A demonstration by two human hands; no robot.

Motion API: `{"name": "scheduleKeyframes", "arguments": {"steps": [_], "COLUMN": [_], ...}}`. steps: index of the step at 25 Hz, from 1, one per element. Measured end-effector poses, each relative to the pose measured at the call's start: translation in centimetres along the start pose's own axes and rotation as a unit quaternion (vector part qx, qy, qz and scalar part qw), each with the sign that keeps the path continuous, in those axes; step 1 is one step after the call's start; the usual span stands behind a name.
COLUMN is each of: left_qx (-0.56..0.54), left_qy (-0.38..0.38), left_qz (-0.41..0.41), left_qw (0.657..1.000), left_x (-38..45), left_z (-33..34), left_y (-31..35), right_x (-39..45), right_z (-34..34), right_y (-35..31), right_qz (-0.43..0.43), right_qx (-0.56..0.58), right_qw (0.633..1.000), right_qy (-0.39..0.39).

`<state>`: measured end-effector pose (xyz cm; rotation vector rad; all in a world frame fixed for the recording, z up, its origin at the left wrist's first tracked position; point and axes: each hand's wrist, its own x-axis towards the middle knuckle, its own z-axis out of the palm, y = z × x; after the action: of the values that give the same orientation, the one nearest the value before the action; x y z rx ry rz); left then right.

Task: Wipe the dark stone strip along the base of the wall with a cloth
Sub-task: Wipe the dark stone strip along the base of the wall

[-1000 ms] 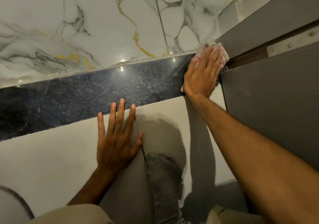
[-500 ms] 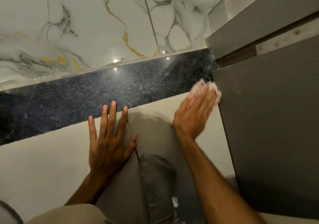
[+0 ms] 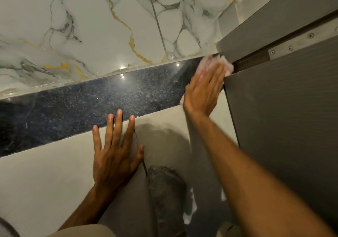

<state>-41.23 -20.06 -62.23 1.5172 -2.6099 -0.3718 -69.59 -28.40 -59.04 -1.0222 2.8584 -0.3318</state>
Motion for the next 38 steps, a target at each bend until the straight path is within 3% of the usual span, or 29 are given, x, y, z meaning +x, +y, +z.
{"name": "scheduleKeyframes", "arguments": {"steps": [3,7,9,13,15,17,18,19,21,23,25,28,29,32,35,36,38], "left_qx": [-0.006,0.008,0.012,-0.001,0.010,0.018,0.018,0.017,0.012,0.021,0.020,0.016,0.019,0.027,0.032,0.030,0.024], "left_qy": [-0.002,0.008,0.007,0.004,0.010,0.012,0.015,0.017,0.013,0.005,-0.002,0.012,0.017,0.028,0.017,0.015,0.019], "left_qz": [-0.003,0.004,0.005,-0.004,-0.004,-0.009,-0.012,-0.016,-0.029,-0.042,-0.062,-0.083,-0.092,-0.122,-0.151,-0.164,-0.189], "left_qw": [1.000,1.000,1.000,1.000,1.000,1.000,1.000,1.000,0.999,0.999,0.998,0.996,0.995,0.992,0.988,0.986,0.981], "left_x": [0.0,0.0,0.0,0.0,0.2,-0.2,-0.4,-0.8,-2.0,-3.6,-4.8,-5.4,-5.4,-5.9,-7.7,-8.3,-9.1], "left_z": [-0.3,0.1,0.3,-0.4,-0.4,-0.2,-0.1,0.1,0.1,-0.3,-0.7,-0.8,-0.7,-0.9,-1.4,-1.7,-1.9], "left_y": [0.2,0.0,-0.2,0.1,0.1,-0.1,-0.1,-0.3,-0.7,-1.2,-1.6,-2.0,-2.0,-2.0,-3.2,-3.6,-4.1], "right_x": [-4.3,3.4,3.3,-5.8,-6.1,-4.1,-3.7,-4.4,-8.9,-12.3,-11.0,-6.6,-6.5,-11.1,-13.6,-13.3,-12.4], "right_z": [-0.5,0.6,0.9,-0.6,-0.7,0.6,1.2,2.0,2.8,0.8,-1.2,0.1,1.5,4.1,1.7,0.6,0.4], "right_y": [0.4,-3.0,-4.2,-0.4,0.9,-2.1,-4.6,-6.6,-6.9,-2.7,0.8,-4.0,-7.5,-13.4,-7.4,-5.1,-4.3], "right_qz": [-0.015,0.047,0.072,-0.113,-0.133,-0.099,-0.125,-0.202,-0.398,-0.490,-0.440,-0.225,-0.225,-0.440,-0.528,-0.526,-0.436], "right_qx": [-0.013,-0.019,-0.029,-0.014,-0.001,-0.028,-0.069,-0.092,-0.084,-0.068,-0.072,-0.100,-0.110,-0.058,-0.055,-0.070,-0.088], "right_qw": [1.000,0.998,0.997,0.992,0.989,0.995,0.990,0.975,0.911,0.860,0.885,0.967,0.967,0.891,0.833,0.831,0.882], "right_qy": [-0.024,-0.033,-0.024,-0.050,-0.062,-0.015,-0.004,-0.003,-0.070,-0.123,-0.131,-0.066,-0.047,-0.092,-0.156,-0.165,-0.155]}}
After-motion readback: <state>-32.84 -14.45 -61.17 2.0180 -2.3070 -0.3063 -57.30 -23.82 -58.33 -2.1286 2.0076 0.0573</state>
